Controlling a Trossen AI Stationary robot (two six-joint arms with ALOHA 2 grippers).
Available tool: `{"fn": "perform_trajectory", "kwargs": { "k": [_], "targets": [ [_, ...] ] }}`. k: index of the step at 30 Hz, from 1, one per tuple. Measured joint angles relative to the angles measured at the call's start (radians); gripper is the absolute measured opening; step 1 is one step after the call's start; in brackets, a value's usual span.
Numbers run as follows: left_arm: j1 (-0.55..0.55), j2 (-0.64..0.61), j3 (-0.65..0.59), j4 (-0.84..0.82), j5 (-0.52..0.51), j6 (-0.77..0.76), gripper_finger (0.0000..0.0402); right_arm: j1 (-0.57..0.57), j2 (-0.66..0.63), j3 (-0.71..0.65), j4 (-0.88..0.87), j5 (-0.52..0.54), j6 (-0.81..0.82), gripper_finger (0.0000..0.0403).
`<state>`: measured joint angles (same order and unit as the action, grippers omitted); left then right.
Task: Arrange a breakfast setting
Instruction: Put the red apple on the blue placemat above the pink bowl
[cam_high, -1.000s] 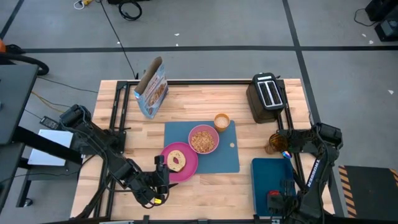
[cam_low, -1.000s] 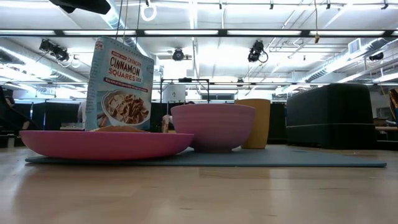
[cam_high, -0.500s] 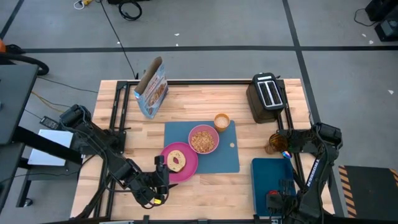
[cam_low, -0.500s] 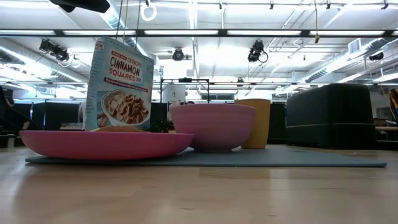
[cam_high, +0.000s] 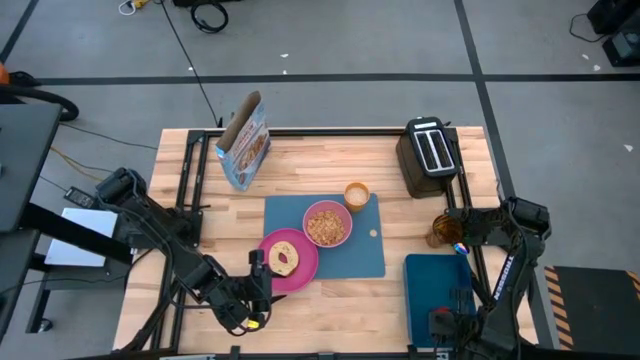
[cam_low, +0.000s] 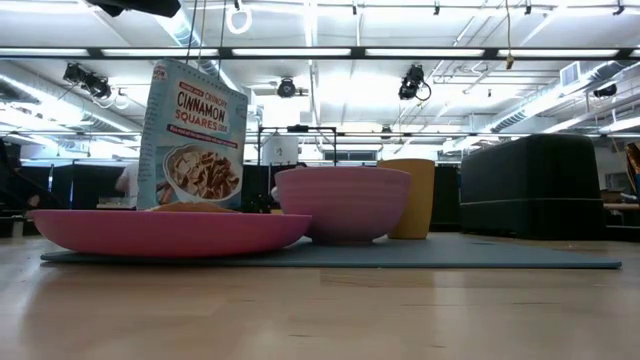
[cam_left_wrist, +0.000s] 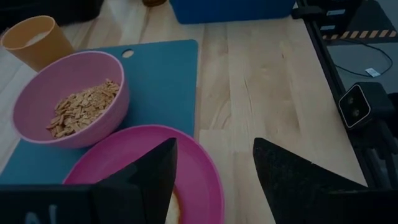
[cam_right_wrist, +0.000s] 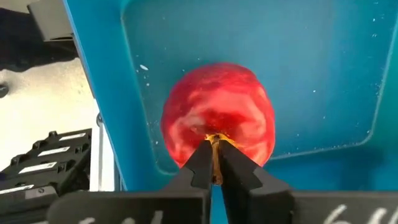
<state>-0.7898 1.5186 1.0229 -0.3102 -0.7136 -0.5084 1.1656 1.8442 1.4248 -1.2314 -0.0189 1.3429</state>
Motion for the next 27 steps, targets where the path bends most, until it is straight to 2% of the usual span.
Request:
{"fn": "perform_trajectory", "kwargs": {
  "k": [3, 7, 9, 15, 19, 23, 27],
  "targets": [
    [0.0, -0.012, 0.0, -0.008, 0.0, 0.005, 0.0219, -0.011, 0.0, 0.036, -0.057, 0.0, -0.011, 0.0023],
    [0.0, -0.038, 0.0, -0.042, 0.0, 0.008, 0.0219, -0.039, 0.0, 0.177, -0.246, 0.018, -0.066, 0.002],
    [0.0, -0.051, 0.0, -0.054, -0.001, 0.008, 0.0219, -0.056, 0.0, 0.265, -0.337, 0.052, -0.099, 0.0019],
    [0.002, -0.062, 0.0, -0.142, -0.004, 0.004, 0.0219, -0.146, -0.03, 0.445, -0.338, 0.225, -0.249, 0.0021],
    [0.002, -0.062, 0.0, -0.196, -0.007, -0.028, 0.0219, -0.255, -0.036, 0.486, -0.336, 0.316, -0.424, 0.0019],
    [-0.001, -0.062, 0.0, -0.221, -0.006, -0.036, 0.0219, -0.405, -0.036, 0.49, -0.318, 0.321, -0.646, 0.002],
    [-0.016, -0.066, 0.0, -0.277, -0.001, -0.072, 0.0219, -0.575, -0.034, 0.49, -0.223, 0.333, -0.907, 0.002]
  ]
}}
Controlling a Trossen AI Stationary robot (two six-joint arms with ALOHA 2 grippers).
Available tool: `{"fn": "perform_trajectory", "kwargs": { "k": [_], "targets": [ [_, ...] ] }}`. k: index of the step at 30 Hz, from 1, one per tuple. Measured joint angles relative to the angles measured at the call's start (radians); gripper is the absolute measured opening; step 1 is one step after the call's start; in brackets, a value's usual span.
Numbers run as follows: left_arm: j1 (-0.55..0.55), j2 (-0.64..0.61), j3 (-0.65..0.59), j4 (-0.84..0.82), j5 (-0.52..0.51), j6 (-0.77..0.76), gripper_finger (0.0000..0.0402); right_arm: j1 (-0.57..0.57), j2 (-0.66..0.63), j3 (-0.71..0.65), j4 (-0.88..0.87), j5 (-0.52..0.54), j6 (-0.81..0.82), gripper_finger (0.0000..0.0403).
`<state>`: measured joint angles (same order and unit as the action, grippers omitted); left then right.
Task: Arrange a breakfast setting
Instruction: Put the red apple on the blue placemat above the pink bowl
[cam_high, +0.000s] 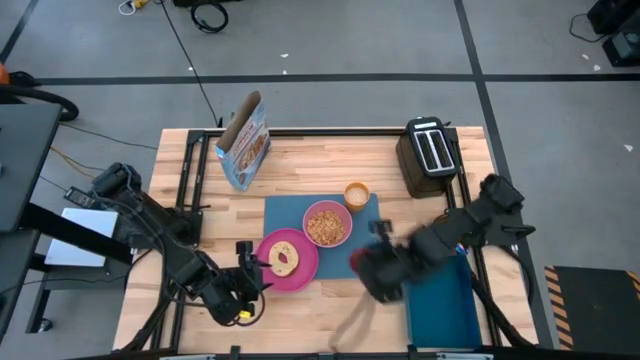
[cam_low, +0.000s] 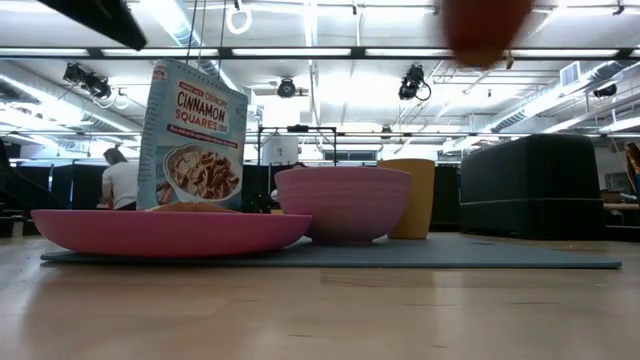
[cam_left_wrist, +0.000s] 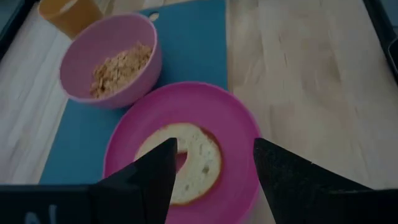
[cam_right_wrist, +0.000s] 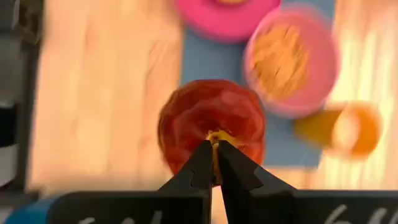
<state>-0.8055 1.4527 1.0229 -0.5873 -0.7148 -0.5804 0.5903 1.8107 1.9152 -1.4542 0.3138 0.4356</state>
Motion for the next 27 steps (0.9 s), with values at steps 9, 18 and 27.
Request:
{"fn": "perform_trajectory", "kwargs": {
  "k": [9, 18, 27],
  "targets": [
    [-0.071, -0.042, 0.0, -0.094, 0.005, -0.097, 0.0219, -0.381, 0.022, 0.003, 0.349, -0.093, -0.481, 0.0019],
    [-0.113, -0.061, 0.001, -0.177, 0.003, -0.194, 0.0219, -0.579, 0.15, 0.001, 0.513, -0.184, -0.676, 0.0019],
    [-0.059, -0.061, 0.001, -0.226, 0.001, -0.193, 0.0219, -0.645, 0.28, 0.0, 0.656, -0.214, -0.73, 0.002]
  ]
}}
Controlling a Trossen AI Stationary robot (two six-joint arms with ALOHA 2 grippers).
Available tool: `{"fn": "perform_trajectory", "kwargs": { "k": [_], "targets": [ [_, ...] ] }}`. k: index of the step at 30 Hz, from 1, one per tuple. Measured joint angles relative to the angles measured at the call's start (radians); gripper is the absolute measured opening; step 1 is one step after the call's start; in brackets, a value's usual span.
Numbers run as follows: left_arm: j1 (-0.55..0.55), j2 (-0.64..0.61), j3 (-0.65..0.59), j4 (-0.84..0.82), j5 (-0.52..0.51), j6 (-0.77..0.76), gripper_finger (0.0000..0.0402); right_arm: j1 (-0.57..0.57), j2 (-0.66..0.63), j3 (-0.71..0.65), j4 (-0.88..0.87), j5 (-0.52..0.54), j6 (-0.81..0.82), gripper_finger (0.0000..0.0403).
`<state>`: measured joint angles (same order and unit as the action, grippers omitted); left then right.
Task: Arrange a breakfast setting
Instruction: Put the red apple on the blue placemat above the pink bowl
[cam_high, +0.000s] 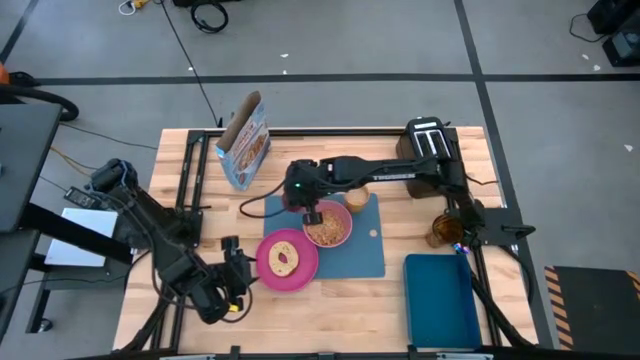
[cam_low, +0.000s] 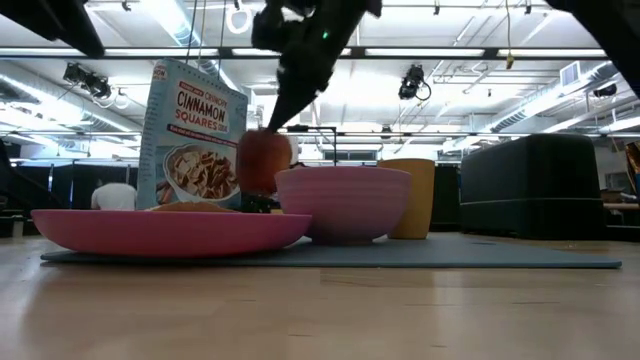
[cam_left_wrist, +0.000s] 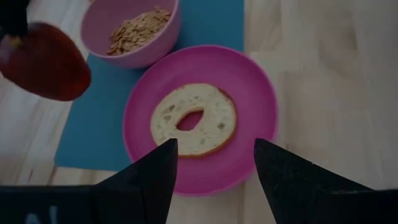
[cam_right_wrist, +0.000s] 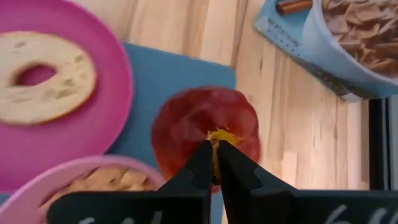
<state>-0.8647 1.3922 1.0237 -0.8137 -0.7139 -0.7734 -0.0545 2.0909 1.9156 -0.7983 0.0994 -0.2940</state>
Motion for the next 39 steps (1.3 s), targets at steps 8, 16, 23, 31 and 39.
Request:
{"fn": "perform_trajectory", "kwargs": {
  "k": [8, 16, 23, 31, 39],
  "targets": [
    [0.035, 0.0, 0.0, -0.004, 0.0, 0.011, 0.0219, -0.04, 0.089, 0.0, 0.068, -0.053, -0.016, 0.002],
    [0.037, 0.0, 0.0, -0.003, -0.001, 0.01, 0.0219, -0.043, 0.118, 0.0, 0.096, -0.06, -0.016, 0.0022],
    [0.037, 0.001, 0.0, -0.002, -0.002, 0.01, 0.0219, -0.036, 0.116, 0.0, 0.124, -0.063, -0.013, 0.0055],
    [0.036, 0.001, -0.001, -0.002, -0.002, 0.01, 0.0219, -0.027, 0.116, 0.0, 0.131, -0.044, -0.014, 0.0099],
    [0.036, 0.001, -0.001, -0.002, -0.097, -0.03, 0.0219, -0.021, 0.061, -0.001, 0.071, -0.039, -0.015, 0.0115]
  ]
}}
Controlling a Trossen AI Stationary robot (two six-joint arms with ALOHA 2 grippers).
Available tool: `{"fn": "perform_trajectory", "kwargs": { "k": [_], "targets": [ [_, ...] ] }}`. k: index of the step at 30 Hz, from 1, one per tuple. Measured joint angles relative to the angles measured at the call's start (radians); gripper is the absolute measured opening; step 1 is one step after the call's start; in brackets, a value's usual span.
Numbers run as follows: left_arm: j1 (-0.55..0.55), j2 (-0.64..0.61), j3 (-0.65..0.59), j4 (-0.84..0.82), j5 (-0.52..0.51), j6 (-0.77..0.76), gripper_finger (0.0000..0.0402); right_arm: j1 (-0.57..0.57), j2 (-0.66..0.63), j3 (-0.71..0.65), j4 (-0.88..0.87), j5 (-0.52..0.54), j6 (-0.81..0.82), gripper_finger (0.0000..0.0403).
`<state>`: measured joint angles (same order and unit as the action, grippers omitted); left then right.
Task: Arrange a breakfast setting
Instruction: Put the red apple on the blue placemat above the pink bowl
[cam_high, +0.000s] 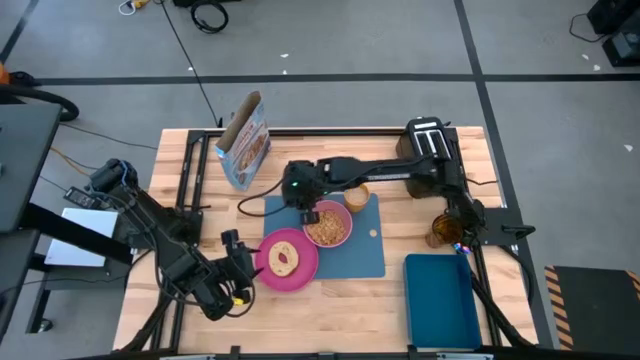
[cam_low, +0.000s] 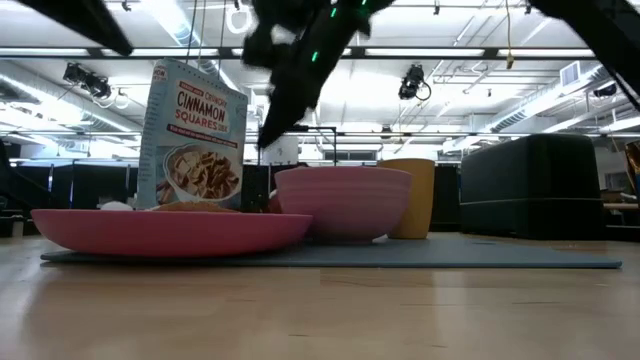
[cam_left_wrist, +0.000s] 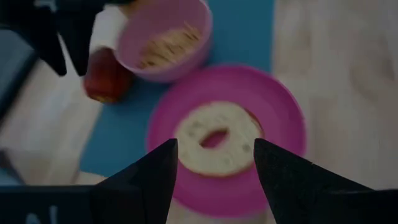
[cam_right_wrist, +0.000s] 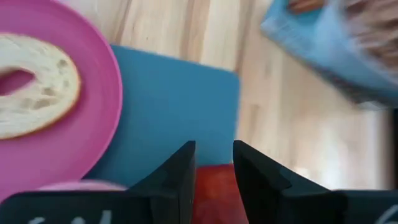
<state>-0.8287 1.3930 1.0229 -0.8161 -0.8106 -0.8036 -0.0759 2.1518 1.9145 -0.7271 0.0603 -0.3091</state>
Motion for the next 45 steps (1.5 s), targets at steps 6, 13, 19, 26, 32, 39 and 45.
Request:
{"fn": "perform_trajectory", "kwargs": {
  "k": [6, 13, 19, 26, 32, 39, 45],
  "targets": [
    [0.086, -0.006, 0.0, 0.006, -0.09, 0.002, 0.022, 0.056, -0.148, 0.002, -0.193, 0.073, 0.039, 0.0117],
    [0.277, -0.008, 0.0, 0.197, -0.012, 0.296, 0.022, 0.064, -0.279, -0.094, -0.298, 0.166, 0.039, 0.0118],
    [0.435, -0.008, 0.0, 0.25, 0.012, 0.452, 0.022, -0.049, -0.348, -0.254, -0.187, 0.111, -0.015, 0.0153],
    [0.66, 0.004, 0.0, 0.373, 0.223, 0.6, 0.022, -0.171, -0.339, -0.347, -0.034, 0.045, -0.105, 0.0214],
    [0.868, 0.004, 0.004, 0.468, 0.481, 0.64, 0.0228, -0.191, -0.441, -0.346, -0.128, 0.032, -0.091, 0.0221],
    [0.975, 0.117, 0.149, 0.454, 0.571, 0.708, 0.0302, -0.188, -0.588, -0.347, -0.287, 0.032, 0.002, 0.022],
    [1.046, 0.26, 0.287, 0.321, 0.572, 0.737, 0.0319, -0.174, -0.679, -0.347, -0.316, 0.027, 0.052, 0.022]
  ]
}}
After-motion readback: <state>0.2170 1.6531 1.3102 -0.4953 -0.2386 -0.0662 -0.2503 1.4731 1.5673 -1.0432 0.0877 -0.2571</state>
